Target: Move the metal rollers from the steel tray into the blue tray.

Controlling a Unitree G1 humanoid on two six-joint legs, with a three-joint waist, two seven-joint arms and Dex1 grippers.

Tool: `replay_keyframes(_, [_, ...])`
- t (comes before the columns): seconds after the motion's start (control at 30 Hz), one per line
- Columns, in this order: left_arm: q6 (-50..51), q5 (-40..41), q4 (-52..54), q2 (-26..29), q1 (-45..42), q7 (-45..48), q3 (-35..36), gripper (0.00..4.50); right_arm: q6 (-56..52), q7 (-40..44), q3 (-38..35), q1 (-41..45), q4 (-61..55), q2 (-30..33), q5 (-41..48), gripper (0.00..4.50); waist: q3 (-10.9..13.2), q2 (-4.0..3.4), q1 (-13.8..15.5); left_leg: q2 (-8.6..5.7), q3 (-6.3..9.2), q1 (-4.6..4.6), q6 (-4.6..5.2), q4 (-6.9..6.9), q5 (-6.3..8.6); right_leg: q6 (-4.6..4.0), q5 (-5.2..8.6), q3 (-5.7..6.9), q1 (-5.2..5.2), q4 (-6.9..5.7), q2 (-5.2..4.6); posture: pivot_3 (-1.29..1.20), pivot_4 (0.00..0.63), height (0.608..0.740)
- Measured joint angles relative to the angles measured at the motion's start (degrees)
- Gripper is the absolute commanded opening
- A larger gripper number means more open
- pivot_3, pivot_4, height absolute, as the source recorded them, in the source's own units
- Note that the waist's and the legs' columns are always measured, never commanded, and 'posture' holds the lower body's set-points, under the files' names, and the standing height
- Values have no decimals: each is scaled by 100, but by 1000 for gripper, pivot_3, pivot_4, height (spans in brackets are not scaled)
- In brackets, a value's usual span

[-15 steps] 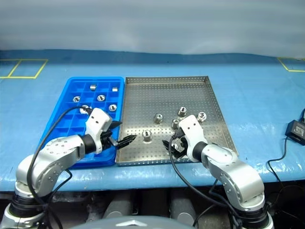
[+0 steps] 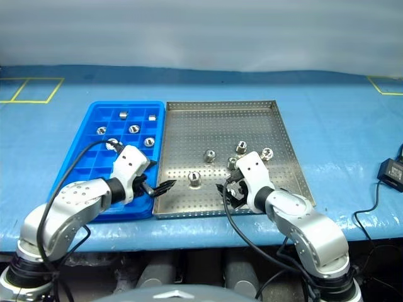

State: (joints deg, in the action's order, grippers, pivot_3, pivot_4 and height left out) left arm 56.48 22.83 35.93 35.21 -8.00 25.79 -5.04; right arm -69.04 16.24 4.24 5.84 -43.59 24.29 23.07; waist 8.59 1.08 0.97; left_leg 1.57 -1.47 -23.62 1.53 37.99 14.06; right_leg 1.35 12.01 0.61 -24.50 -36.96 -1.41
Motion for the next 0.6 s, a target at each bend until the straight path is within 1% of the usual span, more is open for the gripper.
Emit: replay_keyframes(0.6, [-76,-41,0,-3,-18,41,-4,4473,-29,-75,0,-8,0,3,2,4467,0,0,-5,0,-1,0,0,1,0,1,-1,-1,0,-1,0,52,150,740])
